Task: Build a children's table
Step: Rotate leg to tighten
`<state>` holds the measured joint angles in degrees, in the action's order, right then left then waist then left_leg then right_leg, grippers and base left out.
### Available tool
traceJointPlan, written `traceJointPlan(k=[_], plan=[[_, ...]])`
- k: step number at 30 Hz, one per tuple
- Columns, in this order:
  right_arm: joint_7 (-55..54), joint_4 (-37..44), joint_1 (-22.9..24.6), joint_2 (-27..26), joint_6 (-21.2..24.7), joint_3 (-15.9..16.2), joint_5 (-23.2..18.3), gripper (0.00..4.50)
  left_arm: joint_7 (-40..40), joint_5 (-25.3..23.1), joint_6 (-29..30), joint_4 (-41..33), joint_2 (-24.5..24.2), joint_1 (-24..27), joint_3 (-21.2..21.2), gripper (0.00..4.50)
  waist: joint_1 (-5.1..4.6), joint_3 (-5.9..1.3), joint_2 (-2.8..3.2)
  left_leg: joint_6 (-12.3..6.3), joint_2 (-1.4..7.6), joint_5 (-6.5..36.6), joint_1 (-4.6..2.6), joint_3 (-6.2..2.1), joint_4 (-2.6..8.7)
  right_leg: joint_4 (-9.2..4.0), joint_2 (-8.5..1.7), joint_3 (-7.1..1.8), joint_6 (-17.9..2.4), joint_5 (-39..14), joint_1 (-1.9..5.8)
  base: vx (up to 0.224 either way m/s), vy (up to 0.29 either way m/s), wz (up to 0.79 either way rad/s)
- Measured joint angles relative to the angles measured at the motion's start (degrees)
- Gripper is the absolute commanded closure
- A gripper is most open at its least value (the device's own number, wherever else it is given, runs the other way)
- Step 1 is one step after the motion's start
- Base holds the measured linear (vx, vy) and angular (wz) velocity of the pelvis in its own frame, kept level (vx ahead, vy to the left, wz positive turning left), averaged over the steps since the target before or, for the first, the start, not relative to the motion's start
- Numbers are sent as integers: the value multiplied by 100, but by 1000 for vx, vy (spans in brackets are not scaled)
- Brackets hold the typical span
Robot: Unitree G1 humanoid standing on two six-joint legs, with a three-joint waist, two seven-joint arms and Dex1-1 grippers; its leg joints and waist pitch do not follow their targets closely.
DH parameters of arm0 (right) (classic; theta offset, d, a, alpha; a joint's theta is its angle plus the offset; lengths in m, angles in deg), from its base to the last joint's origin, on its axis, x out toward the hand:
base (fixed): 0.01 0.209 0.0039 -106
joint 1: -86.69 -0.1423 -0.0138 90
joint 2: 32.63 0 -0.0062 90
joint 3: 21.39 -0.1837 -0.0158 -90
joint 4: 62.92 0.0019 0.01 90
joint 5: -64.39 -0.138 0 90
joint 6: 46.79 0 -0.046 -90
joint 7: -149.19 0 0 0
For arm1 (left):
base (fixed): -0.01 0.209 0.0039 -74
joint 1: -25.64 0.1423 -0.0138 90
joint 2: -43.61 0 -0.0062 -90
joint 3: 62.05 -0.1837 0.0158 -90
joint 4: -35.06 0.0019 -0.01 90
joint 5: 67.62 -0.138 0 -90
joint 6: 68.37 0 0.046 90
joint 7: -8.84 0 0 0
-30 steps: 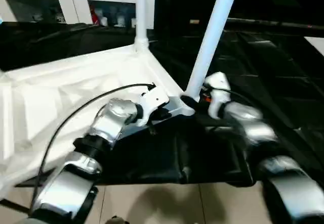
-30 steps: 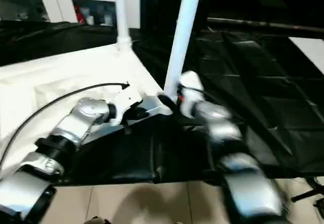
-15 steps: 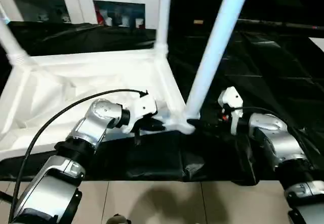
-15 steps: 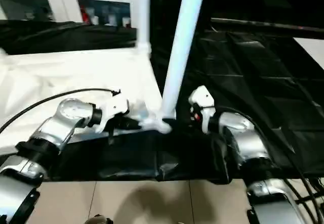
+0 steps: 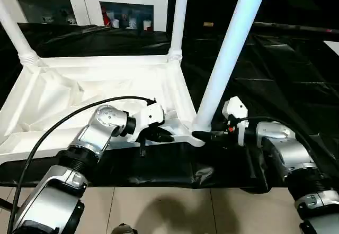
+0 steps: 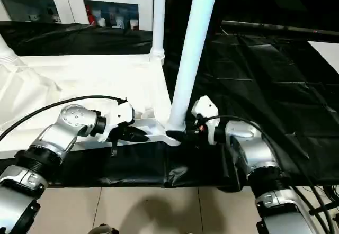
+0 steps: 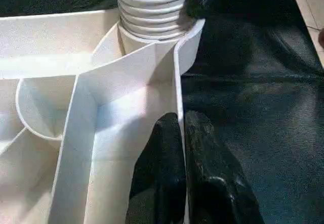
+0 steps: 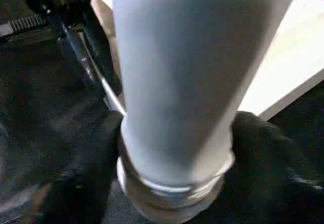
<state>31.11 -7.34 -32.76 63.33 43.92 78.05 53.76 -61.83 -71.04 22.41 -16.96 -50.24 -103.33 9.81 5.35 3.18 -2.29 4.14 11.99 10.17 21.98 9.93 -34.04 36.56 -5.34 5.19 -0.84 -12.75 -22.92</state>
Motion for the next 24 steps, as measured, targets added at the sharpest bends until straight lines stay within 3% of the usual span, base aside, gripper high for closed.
traceJointPlan(k=[12, 24], plan=[[-167, -156, -4, -164, 56, -136, -32, 175, 128, -30, 25, 33, 23, 7, 30, 450, -27, -1, -2, 1, 2, -1, -4, -3, -26, 27, -1, -5, 0, 0, 1, 0, 0, 0], [-4380, -1655, -866, -1545, 136, -921, 173, 175, 2846, -433, 858, 1127, 1346, -643, 217, 450, -222, -10, 11, 41, -17, 15, -103, 19, -23, 40, 10, -89, 6, 18, 56, 0, 0, 0]])
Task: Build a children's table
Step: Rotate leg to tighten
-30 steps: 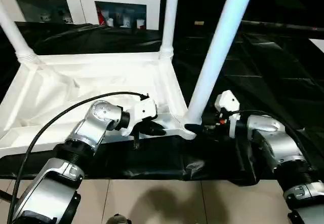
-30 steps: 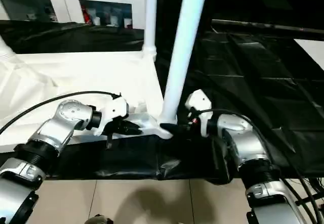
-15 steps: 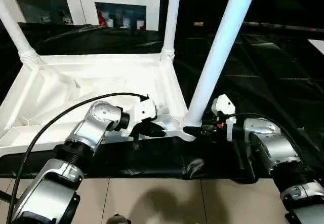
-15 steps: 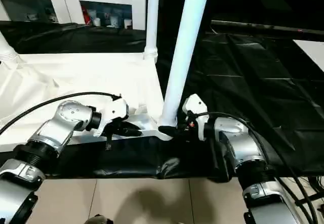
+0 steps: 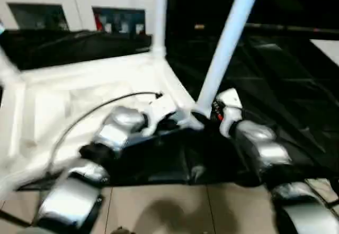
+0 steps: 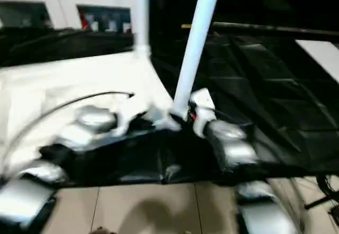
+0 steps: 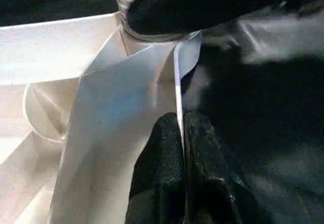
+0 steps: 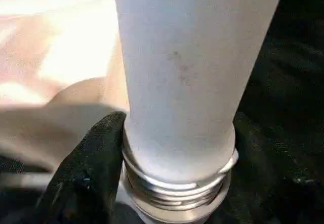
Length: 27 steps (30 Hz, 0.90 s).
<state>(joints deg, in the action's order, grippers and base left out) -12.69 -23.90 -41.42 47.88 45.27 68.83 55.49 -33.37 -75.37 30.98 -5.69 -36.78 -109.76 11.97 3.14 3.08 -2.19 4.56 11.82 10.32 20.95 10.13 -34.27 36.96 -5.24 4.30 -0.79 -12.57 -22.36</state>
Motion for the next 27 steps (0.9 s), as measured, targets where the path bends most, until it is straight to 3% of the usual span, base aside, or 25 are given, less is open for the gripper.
traceJointPlan(k=[5, 6, 12, 18, 27], plan=[[-345, -307, -175, -156, -188, -58, 110, 175, 269, -94, 39, 58, 127, -34, 10, 450, 1, -4, 1, 0, -2, 0, -1, 3, 3, -2, 6, -13, 6, 3, 3, 0, 0, 0], [-259, -343, -170, -173, -270, -76, 116, 119, 266, -100, 15, 60, 123, -34, 5, 450, 2, -4, 0, -1, -3, 0, 0, 3, 2, -2, 6, -15, 11, 6, 2, 0, 0, 0], [684, -234, -18, 56, -468, -68, 22, 62, -102, -98, -333, 72, -153, -11, -29, 450, 7, -1, -2, -2, -2, -1, 13, 5, 24, -2, 11, -17, 16, 9, -26, 0, 0, 0], [2297, 593, 662, 678, -408, 376, -8, 62, -1357, 34, -1052, -258, -770, 271, -110, 450, 51, 0, -3, -10, 1, -7, 29, 7, 39, -13, 17, -17, 20, 7, -48, 0, 0, 0], [3654, 1206, 909, 1104, -155, 594, -174, 62, -2583, 381, -1038, -950, -1255, 647, -128, 450, 96, 5, -9, -36, 3, -14, 45, 38, 37, -38, 11, -30, 19, 8, -58, 0, 0, 0]])
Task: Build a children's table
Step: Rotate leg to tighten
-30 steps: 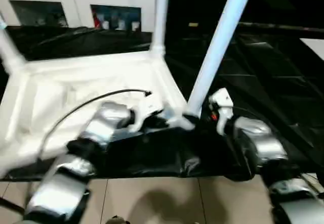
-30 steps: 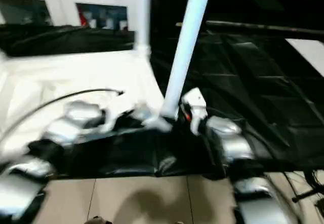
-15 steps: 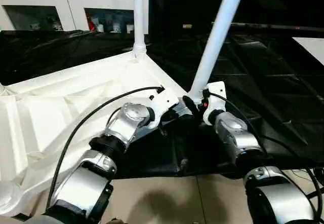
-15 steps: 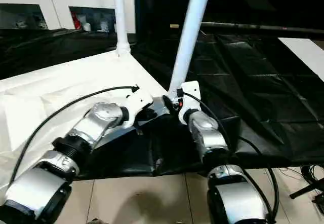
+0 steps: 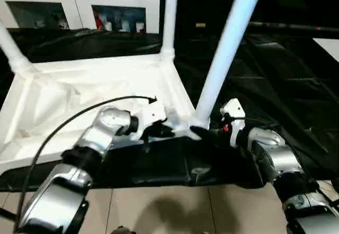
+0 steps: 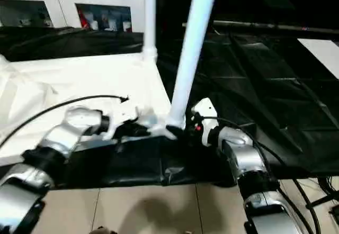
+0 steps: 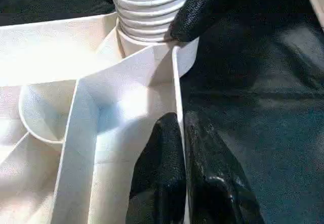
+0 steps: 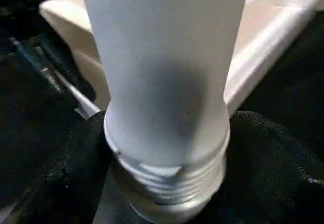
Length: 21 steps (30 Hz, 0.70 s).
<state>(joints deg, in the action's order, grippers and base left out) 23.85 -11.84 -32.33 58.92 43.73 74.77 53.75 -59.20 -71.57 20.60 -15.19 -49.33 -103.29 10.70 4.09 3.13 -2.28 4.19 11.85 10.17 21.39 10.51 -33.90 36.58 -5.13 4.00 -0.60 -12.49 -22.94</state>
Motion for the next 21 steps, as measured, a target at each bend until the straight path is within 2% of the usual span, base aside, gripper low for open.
traceJointPlan(k=[4, 5, 6, 9, 15, 21], plan=[[263, 79, 4, 87, 52, 55, -26, 62, -154, 10, -2, -16, -9, 12, -4, 450, 61, 2, -4, -1, 2, -1, -3, 6, 0, 2, 0, -3, 0, 0, -1, 0, 0, 0], [315, 102, 10, 95, 64, 57, -34, 90, -184, 10, -3, -19, -10, 17, -5, 450, 73, 3, -4, -1, 2, -1, -3, 7, 0, 2, 0, -3, 0, 0, -1, 0, 0, 0], [369, 156, 27, 99, 80, 57, -52, 97, -214, 10, -3, -43, -16, 36, -6, 450, 89, 3, -5, 0, 2, -1, -4, 8, 0, 4, 0, -3, 0, 0, -1, 0, 0, 0], [476, 256, 47, 98, 131, 71, -75, 104, -238, 11, 3, -133, -41, 82, -7, 450, 95, 4, -8, -1, 3, -1, -5, 10, 0, 4, 0, -4, 0, 0, -1, 0, 0, 0], [596, 304, 122, 99, 173, 71, -124, 163, -286, 12, 65, -254, -70, 149, -9, 450, 98, 5, -12, -2, 3, -2, -4, 14, 0, 2, -1, -6, 0, 0, -2, 0, 0, 0], [348, 321, 129, 29, 295, 37, -109, 173, -99, -46, 64, -225, -27, 152, -6, 450, 93, 1, -20, 1, 3, -1, -14, 17, 0, 6, -1, -9, 1, 0, 3, 0, 0, 0]])
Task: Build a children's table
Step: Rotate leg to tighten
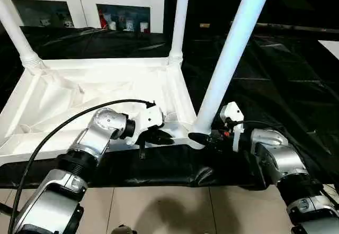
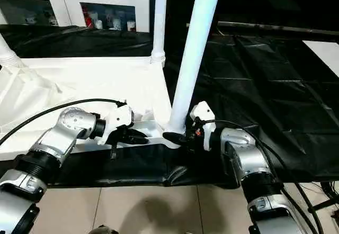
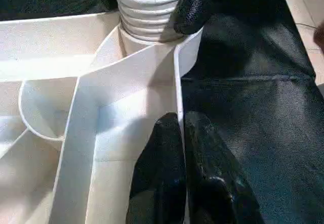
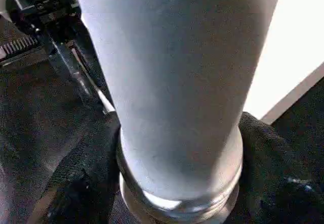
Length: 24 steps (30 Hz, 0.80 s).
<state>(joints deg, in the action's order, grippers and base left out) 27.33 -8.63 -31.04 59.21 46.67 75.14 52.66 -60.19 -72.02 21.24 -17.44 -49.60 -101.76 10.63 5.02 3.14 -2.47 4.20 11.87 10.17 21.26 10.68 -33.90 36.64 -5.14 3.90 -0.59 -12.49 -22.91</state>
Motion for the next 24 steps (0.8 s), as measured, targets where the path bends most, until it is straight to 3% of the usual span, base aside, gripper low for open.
traceJointPlan(k=[3, 7, 12, 14, 15, 18, 24], plan=[[-1000, -279, -123, -309, 17, -212, 79, 173, 667, -176, 161, 244, 260, -168, 27, 450, -25, -3, -16, 19, -2, 10, -17, 15, -3, 4, -3, -13, 6, 9, 7, 0, 0, 0], [-2728, -848, -554, -833, 95, -535, 170, 174, 1664, -347, 543, 653, 777, -460, 66, 450, -153, -4, -20, 21, -4, 9, -26, 40, -2, -5, -11, -26, 25, 30, 9, 0, 0, 0], [-4305, -1526, -1117, -1286, 97, -835, 181, 174, 2649, -437, 950, 1059, 1305, -775, 143, 450, -182, -5, -22, 21, -4, 9, -19, 43, 0, -13, -11, -26, 29, 40, 4, 0, 0, 0], [-4537, -1700, -1233, -1321, 14, -851, 273, 174, 2853, -446, 1038, 1112, 1444, -821, 143, 450, -176, -6, -21, 20, -4, 9, -18, 49, 0, -17, -12, -28, 30, 42, 5, 0, 0, 0], [-4550, -1780, -1279, -1338, -63, -855, 322, 139, 2916, -457, 1041, 1145, 1475, -847, 143, 450, -174, -6, -21, 19, -4, 9, -16, 49, 2, -19, -11, -27, 30, 42, 3, 0, 0, 0], [-4376, -1907, -1284, -1365, -292, -863, 355, 102, 2905, -463, 1025, 1183, 1472, -877, 143, 450, -163, -5, -22, 16, -3, 7, -14, 49, 4, -21, -11, -26, 32, 41, 2, 0, 0, 0], [-3750, -1972, -1267, -1243, -439, -732, 403, 57, 2704, -446, 890, 1203, 1293, -863, 167, 450, -198, -2, -26, 12, -1, 4, -13, 49, 8, -20, -10, -23, 36, 49, -5, 0, 0, 0]])
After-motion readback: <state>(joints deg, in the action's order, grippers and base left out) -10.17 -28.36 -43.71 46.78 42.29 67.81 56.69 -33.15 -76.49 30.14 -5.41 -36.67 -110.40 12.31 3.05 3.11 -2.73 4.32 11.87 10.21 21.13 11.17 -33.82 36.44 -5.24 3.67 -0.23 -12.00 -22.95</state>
